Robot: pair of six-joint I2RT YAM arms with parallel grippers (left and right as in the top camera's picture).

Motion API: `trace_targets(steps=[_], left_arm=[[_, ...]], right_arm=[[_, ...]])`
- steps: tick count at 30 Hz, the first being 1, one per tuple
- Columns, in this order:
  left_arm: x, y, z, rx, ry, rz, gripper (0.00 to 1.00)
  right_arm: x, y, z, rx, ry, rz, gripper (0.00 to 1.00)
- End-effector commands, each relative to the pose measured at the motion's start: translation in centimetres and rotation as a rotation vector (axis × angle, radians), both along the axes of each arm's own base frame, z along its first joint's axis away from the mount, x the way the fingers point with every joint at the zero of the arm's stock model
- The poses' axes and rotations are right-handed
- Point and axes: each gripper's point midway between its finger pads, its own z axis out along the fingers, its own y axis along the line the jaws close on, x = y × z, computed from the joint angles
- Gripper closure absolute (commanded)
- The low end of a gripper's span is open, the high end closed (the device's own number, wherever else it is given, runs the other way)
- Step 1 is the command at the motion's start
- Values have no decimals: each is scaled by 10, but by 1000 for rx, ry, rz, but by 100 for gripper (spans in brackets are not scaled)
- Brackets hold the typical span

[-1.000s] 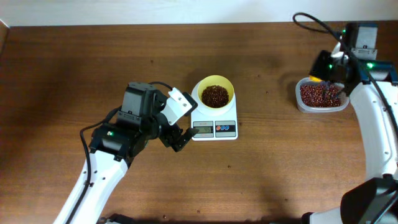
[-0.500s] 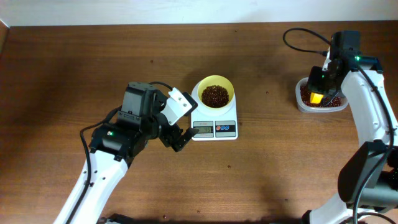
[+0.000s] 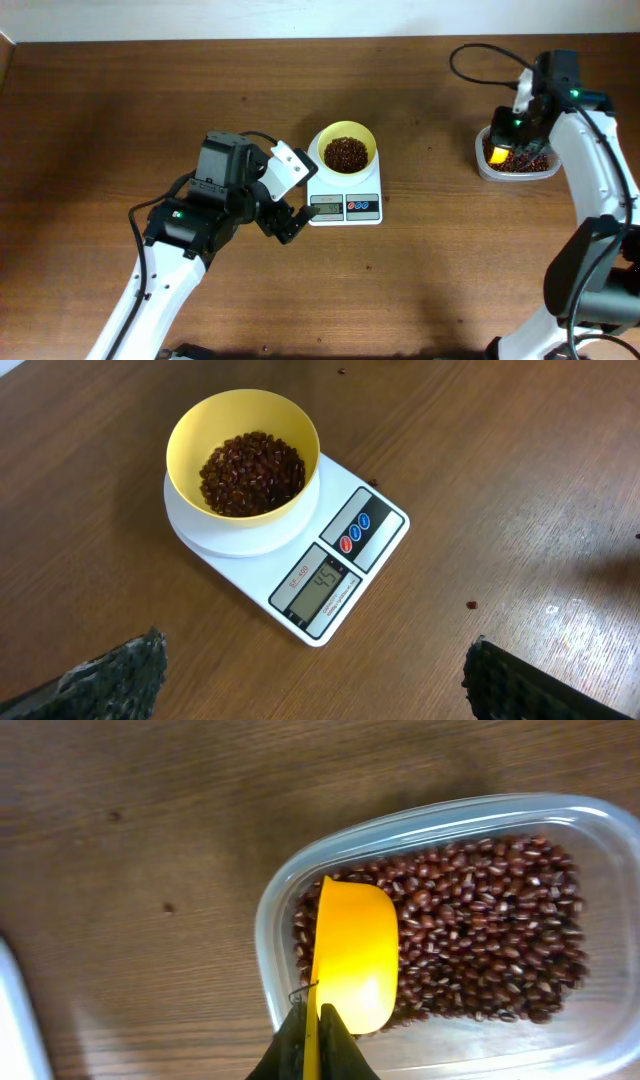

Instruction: Scoop item into bowl and weigh 50g on scale

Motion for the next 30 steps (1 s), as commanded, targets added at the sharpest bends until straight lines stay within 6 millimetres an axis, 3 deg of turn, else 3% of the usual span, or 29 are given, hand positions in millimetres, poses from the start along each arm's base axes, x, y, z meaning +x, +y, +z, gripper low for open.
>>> trace_targets(steps=[1,5,9,15,18,24,30], left_arm=[[-1,0,2,-5,-12,-11,1],[-1,0,2,-5,-12,-11,1],[-1,0,2,-5,-12,-11,1],[-1,0,2,-5,-12,-11,1],[-1,0,2,-5,-12,-11,1],[-1,0,2,-4,-12,-11,1],[-1,0,2,-5,-12,-11,1]], right_arm=[[2,-3,2,110,-21,-12,96],[-9,-25,0,123,4,-68,96],[-12,-32,4,205,-14,-88,96],[-14,-49,1,85,-14,2,96],[-9,-48,2,80,-34,7,96],[0,-12,1,71,-38,122,96],[-3,-12,-2,59,-20,121,96]])
